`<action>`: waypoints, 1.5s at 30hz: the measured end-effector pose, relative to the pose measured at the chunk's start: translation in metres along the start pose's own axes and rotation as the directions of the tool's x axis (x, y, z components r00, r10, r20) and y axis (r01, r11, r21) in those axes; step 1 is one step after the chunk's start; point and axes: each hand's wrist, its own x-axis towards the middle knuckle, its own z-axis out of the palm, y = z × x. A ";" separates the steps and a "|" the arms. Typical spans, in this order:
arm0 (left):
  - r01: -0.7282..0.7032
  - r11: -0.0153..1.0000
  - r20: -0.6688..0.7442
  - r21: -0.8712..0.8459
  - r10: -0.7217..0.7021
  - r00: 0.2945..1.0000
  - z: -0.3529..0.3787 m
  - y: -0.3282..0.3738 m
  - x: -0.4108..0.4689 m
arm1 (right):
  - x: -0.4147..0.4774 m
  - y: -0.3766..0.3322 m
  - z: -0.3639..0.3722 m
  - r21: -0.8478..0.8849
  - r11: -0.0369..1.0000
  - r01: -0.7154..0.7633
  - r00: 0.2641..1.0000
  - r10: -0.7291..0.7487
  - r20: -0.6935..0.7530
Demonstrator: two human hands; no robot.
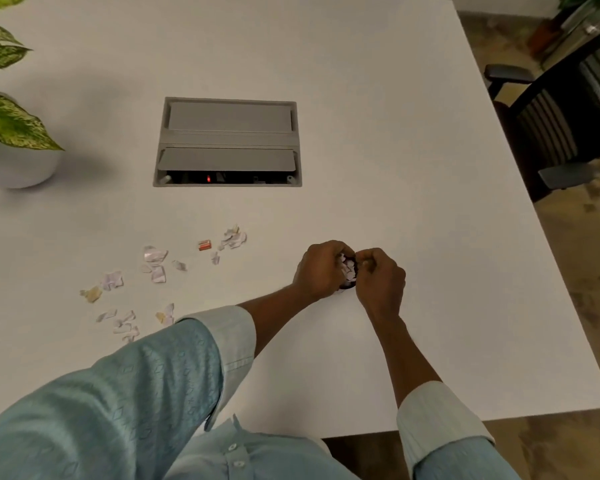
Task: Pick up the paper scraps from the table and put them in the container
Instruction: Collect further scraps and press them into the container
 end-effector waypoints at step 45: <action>0.221 0.843 -0.244 0.491 -0.110 0.963 -0.143 -0.211 -0.207 | -0.112 -0.066 0.113 -0.119 0.830 0.546 0.773 -0.443 0.455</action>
